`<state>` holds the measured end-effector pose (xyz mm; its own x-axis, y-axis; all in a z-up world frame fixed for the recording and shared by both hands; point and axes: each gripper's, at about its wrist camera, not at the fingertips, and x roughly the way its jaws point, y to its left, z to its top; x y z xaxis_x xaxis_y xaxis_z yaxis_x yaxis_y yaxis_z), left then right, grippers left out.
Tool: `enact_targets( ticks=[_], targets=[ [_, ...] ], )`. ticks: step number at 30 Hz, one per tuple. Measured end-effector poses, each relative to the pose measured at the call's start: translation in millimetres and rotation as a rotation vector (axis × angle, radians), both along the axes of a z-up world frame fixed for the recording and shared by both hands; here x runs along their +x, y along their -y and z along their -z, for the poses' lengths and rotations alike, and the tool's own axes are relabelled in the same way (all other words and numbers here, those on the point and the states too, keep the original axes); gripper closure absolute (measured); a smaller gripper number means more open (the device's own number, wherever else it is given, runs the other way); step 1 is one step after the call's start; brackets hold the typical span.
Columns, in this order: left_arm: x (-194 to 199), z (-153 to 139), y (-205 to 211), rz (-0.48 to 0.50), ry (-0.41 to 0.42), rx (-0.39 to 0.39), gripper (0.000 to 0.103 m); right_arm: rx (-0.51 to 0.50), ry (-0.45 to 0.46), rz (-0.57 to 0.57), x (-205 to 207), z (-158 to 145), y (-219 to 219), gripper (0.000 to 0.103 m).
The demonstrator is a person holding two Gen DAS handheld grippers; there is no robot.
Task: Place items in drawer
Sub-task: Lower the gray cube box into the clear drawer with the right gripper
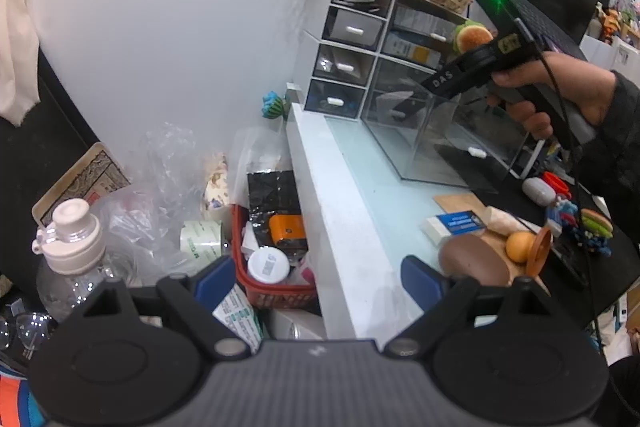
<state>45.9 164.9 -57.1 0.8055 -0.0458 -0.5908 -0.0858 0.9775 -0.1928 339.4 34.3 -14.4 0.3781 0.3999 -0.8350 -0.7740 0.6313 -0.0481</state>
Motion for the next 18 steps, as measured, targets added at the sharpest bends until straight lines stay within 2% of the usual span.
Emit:
enact_targets(
  ticks=[5, 9, 15, 17, 18],
  targets=[
    [-1.5, -1.7, 2.5, 0.003, -0.001, 0.004, 0.012, 0.024, -0.023, 0.009, 3.8, -1.5, 5.7, 0.047],
    [-2.3, -3.1, 5.9, 0.003, 0.002, 0.008, 0.012, 0.03, -0.019, -0.003, 0.7, -6.0, 11.4, 0.038],
    [-2.9, -4.4, 10.2, 0.002, -0.001, 0.007, 0.012, 0.036, -0.001, -0.029, -6.4, -18.1, 19.2, 0.039],
    [-3.4, -5.6, 11.6, 0.001, -0.001, 0.011, 0.012, 0.037, 0.001, -0.04, -8.4, -21.8, 21.5, 0.042],
    [-3.4, -6.0, 12.3, 0.002, -0.001, 0.011, 0.012, 0.039, 0.001, -0.045, -9.3, -23.6, 22.3, 0.048]
  ],
)
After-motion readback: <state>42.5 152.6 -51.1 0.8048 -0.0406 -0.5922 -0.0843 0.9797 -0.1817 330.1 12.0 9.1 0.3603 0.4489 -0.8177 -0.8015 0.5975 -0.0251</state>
